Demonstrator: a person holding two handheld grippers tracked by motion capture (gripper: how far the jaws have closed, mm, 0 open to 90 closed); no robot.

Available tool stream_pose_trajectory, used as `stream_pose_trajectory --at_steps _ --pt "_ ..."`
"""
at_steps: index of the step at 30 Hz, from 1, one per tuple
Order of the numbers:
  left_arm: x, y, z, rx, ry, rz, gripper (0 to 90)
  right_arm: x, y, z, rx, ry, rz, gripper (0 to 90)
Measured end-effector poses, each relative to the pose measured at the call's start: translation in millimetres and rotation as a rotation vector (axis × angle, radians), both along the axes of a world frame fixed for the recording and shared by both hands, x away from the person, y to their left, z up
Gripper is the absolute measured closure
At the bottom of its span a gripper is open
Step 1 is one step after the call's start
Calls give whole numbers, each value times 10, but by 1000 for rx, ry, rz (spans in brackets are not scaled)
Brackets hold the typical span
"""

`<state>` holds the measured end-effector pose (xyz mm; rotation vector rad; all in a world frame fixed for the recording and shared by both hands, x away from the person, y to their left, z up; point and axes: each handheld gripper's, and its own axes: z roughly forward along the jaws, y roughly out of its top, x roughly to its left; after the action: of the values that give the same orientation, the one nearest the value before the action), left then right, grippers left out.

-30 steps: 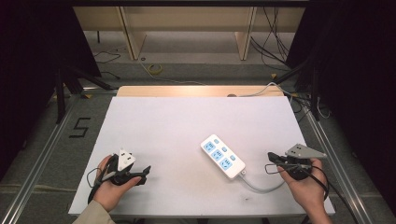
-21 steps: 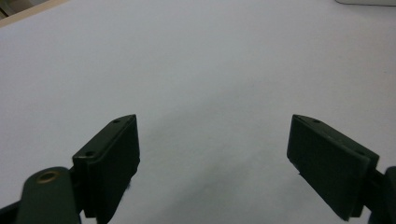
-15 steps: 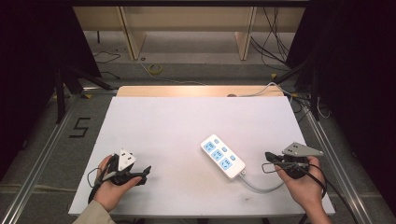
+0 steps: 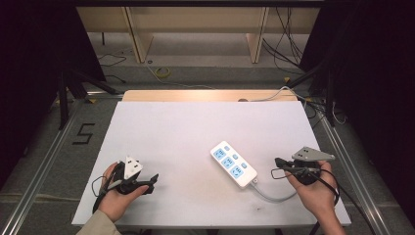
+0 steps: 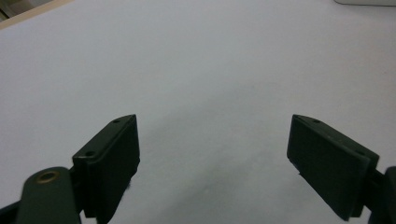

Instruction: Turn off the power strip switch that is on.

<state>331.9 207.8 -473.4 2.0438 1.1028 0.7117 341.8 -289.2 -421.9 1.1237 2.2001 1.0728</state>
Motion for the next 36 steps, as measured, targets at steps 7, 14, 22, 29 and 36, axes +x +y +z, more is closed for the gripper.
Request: stream_pose_trajectory --at_steps 7,14,22,29,36 --pt "2 -7 -2 1 -3 -1 168 30 41 22 -4 11 3 900" --pt "3 -9 -2 3 -3 -3 168 51 75 42 -5 21 4 900" --pt "0 -17 -1 1 -5 -4 168 88 135 60 -9 27 6 900" --pt "1 -21 0 3 -6 -5 168 109 168 72 -9 33 9 900" --pt "1 -30 2 1 -10 -3 168 127 185 79 -11 37 10 900"
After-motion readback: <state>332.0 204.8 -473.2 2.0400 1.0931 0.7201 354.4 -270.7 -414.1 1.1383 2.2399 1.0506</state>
